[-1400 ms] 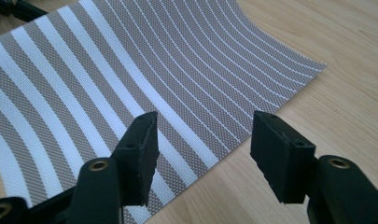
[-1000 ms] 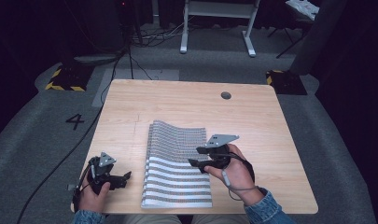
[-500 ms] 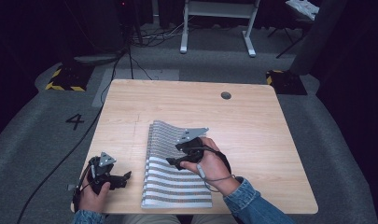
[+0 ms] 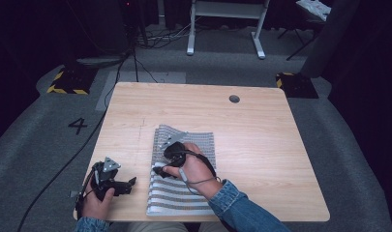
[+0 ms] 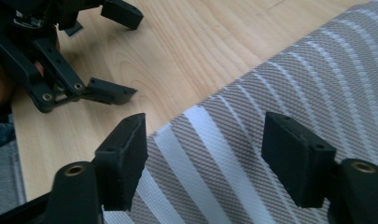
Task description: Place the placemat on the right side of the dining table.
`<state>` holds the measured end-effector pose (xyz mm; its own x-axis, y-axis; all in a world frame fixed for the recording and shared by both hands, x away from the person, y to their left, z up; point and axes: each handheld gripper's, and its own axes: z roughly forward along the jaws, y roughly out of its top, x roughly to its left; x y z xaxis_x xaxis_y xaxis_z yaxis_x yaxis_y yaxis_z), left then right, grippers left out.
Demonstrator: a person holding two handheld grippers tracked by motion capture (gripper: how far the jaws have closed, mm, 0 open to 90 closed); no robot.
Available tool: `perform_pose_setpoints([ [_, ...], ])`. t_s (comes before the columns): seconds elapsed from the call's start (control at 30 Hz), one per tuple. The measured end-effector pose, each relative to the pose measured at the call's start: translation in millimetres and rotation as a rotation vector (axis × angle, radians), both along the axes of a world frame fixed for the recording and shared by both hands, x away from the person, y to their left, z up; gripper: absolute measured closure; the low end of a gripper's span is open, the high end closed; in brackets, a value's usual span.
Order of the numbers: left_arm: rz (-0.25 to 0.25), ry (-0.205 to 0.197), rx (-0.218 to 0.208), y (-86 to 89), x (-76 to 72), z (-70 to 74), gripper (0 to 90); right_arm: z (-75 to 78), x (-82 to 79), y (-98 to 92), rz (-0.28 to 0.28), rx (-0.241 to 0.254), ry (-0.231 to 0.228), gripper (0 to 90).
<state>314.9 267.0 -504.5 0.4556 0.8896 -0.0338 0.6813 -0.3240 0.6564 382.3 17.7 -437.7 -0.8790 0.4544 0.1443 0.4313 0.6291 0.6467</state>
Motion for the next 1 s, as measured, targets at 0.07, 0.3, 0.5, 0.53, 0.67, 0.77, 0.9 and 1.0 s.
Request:
perform_pose_setpoints([
  [0.07,0.000,0.000,0.000,0.0,0.0,0.0,0.0,-0.7,-2.8,7.2,-0.034,-0.014,0.040,31.4],
  [0.3,0.000,0.000,0.000,0.0,0.0,0.0,0.0,-10.5,-1.3,21.7,-0.034,-0.086,-0.033,26.0],
  [0.5,0.000,0.000,0.000,0.0,0.1,-0.1,0.0,-24.0,-4.7,27.1,-0.022,-0.103,-0.021,20.9],
  [0.53,0.003,-0.002,-0.004,-0.3,0.1,-0.2,0.0,-27.7,-5.6,27.6,-0.035,-0.092,-0.014,21.1],
  [0.67,0.004,-0.002,-0.005,-0.4,0.1,-0.2,0.0,-23.3,-2.6,22.7,-0.008,-0.088,0.026,37.6],
  [0.77,0.004,-0.003,-0.006,-0.5,0.1,-0.3,0.0,-22.3,-2.2,21.1,-0.001,-0.075,0.053,42.4],
  [0.9,0.004,-0.003,-0.006,-0.5,0.1,-0.3,0.0,-20.4,-1.5,16.8,0.008,-0.064,0.120,70.0],
  [1.0,0.004,-0.002,-0.006,-0.5,0.1,-0.3,0.0,-17.8,-2.2,16.4,0.020,-0.079,0.105,78.0],
])
